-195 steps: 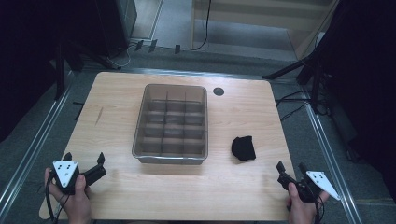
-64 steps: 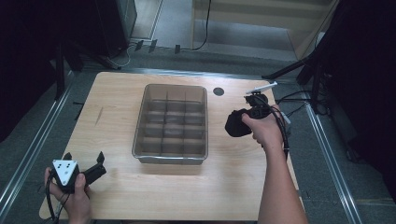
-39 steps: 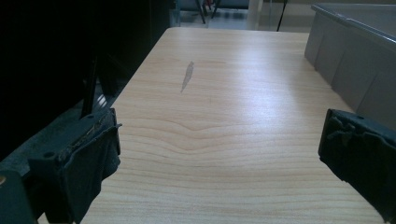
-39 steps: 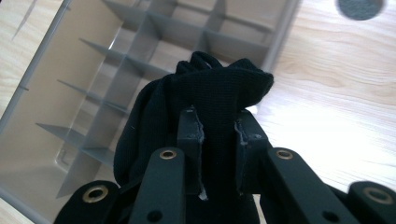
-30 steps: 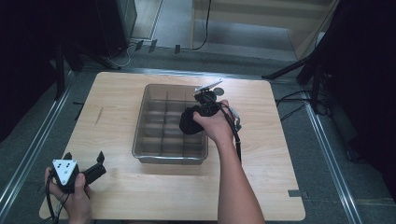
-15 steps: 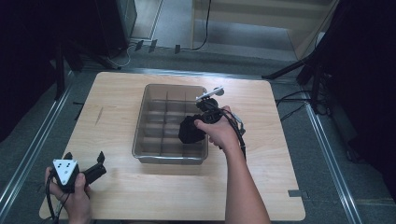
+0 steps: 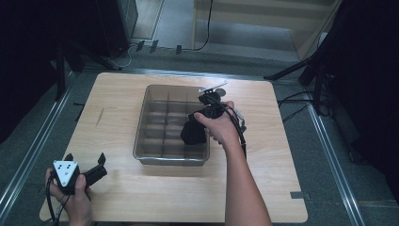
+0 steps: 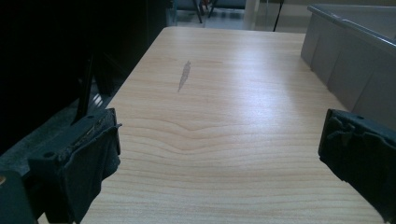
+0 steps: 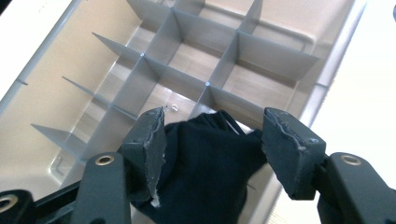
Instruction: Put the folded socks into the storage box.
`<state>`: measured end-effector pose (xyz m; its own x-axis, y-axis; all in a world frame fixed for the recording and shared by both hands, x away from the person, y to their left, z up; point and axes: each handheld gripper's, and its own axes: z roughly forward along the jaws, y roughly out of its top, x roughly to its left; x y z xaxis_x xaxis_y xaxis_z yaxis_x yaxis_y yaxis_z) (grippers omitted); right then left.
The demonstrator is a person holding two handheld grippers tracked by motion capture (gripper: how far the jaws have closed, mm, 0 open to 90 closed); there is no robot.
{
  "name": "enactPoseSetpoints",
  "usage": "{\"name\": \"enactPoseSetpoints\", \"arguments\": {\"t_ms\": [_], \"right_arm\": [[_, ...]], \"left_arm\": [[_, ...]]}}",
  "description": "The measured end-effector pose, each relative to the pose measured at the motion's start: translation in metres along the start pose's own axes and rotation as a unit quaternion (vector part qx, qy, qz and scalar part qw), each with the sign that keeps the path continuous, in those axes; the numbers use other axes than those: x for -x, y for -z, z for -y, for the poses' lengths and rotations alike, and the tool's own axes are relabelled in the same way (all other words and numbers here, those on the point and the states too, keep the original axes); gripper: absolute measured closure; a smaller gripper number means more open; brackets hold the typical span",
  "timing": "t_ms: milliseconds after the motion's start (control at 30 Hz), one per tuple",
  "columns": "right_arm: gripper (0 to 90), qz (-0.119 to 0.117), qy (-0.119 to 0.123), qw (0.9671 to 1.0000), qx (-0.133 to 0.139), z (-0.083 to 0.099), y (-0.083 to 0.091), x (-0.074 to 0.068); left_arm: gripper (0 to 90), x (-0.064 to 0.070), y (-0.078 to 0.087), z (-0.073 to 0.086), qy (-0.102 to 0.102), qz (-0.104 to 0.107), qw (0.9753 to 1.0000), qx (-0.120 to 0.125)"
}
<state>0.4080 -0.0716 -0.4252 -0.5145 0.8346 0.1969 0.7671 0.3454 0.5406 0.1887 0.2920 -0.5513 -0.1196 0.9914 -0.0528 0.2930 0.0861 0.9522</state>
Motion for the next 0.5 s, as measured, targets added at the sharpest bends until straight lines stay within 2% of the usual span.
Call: {"name": "enactPoseSetpoints", "arguments": {"t_ms": [33, 67, 200, 233, 267, 300, 333, 400, 433, 467, 500], "right_arm": [[38.7, 0.001, 0.000, 1.0000, -0.004, 0.000, -0.003, -0.001], [37.5, 0.012, 0.006, 0.9998, -0.016, 0.001, -0.010, -0.002], [39.0, 0.026, 0.010, 0.9991, -0.033, 0.003, -0.016, -0.002], [43.2, 0.027, 0.014, 0.9989, -0.037, 0.004, -0.017, -0.002], [58.0, 0.025, 0.026, 0.9981, -0.051, 0.005, -0.015, -0.004], [58.0, 0.025, 0.026, 0.9981, -0.051, 0.005, -0.015, -0.004], [65.9, 0.010, 0.015, 0.9975, -0.068, 0.006, -0.010, -0.003], [70.4, -0.002, 0.008, 0.9962, -0.087, 0.007, -0.007, -0.001], [71.9, -0.003, 0.011, 0.9945, -0.104, 0.010, -0.008, 0.000], [71.9, -0.003, 0.011, 0.9945, -0.104, 0.010, -0.008, 0.000], [74.7, -0.003, 0.019, 0.9930, -0.116, 0.015, -0.012, 0.001]], "left_arm": [[0.0, 0.000, 0.000, 0.000, 0.000, 0.000, 1.0000, 0.000], [0.0, 0.000, 0.000, 0.000, 0.000, 0.001, 1.0000, 0.000], [0.0, -0.001, 0.000, 0.000, 0.003, 0.003, 1.0000, 0.000], [0.0, -0.001, 0.000, 0.000, 0.003, 0.004, 1.0000, -0.001], [0.0, -0.001, 0.000, 0.000, 0.003, 0.004, 1.0000, 0.000], [0.0, -0.001, 0.000, 0.000, 0.003, 0.005, 1.0000, -0.001], [0.0, -0.001, 0.000, 0.000, 0.002, 0.004, 1.0000, -0.001], [0.0, 0.000, 0.000, 0.000, 0.001, 0.004, 1.0000, -0.002], [0.0, 0.000, 0.000, 0.000, 0.002, 0.004, 1.0000, -0.001], [0.0, 0.000, 0.000, 0.000, 0.002, 0.004, 1.0000, -0.002], [0.0, 0.000, 0.000, 0.000, 0.002, 0.004, 1.0000, -0.002]]}}
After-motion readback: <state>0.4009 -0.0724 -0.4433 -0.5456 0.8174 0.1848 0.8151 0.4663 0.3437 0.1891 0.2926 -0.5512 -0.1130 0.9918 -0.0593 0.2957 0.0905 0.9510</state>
